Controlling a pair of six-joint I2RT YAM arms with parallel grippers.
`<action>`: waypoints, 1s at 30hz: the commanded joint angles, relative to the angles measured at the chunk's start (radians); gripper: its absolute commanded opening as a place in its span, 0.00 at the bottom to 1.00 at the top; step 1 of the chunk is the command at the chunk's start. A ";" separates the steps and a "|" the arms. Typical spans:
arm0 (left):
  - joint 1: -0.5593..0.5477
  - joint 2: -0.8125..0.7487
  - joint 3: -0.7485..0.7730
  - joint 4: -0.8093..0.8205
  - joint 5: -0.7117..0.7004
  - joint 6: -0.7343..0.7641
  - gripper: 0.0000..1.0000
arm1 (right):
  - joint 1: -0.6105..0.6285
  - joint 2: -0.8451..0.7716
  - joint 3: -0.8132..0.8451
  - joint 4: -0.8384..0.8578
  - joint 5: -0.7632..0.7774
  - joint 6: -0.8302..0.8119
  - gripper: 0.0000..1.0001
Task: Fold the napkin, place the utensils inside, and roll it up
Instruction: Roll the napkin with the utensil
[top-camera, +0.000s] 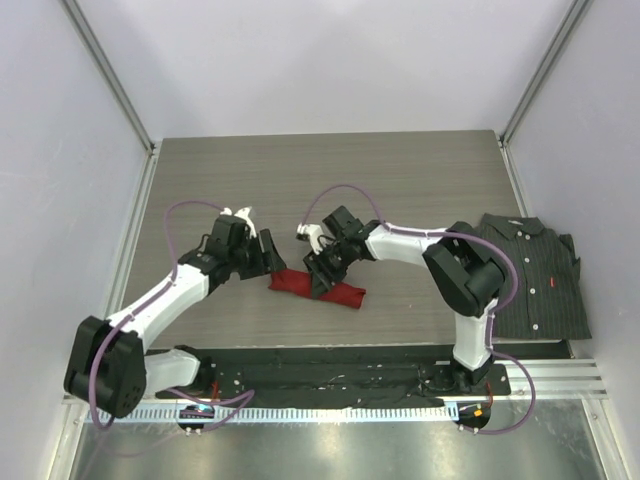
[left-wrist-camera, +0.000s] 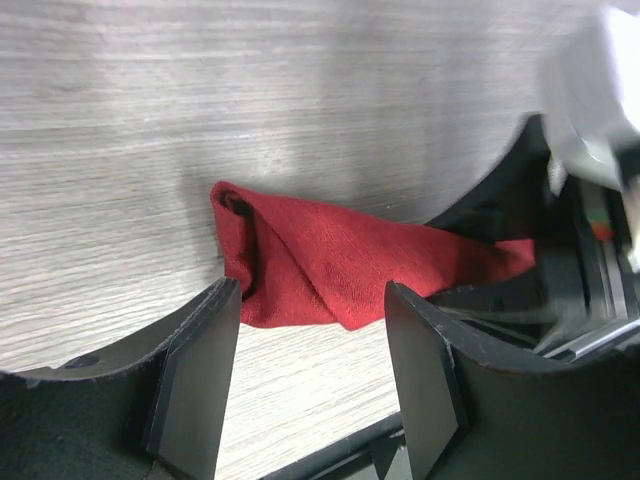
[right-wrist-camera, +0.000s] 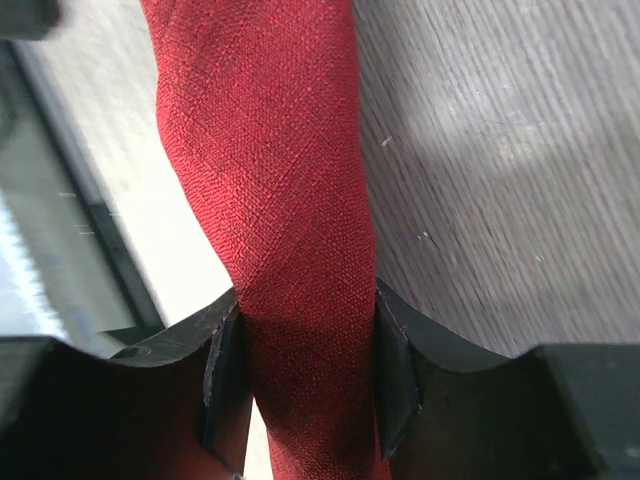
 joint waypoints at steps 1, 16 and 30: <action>0.006 -0.072 -0.051 0.060 -0.039 0.015 0.63 | -0.038 0.110 0.014 -0.074 -0.202 0.069 0.49; 0.000 0.002 -0.111 0.193 0.022 0.021 0.65 | -0.105 0.262 0.056 -0.075 -0.358 0.150 0.48; -0.011 0.126 -0.123 0.308 0.056 0.027 0.39 | -0.113 0.273 0.062 -0.075 -0.335 0.167 0.52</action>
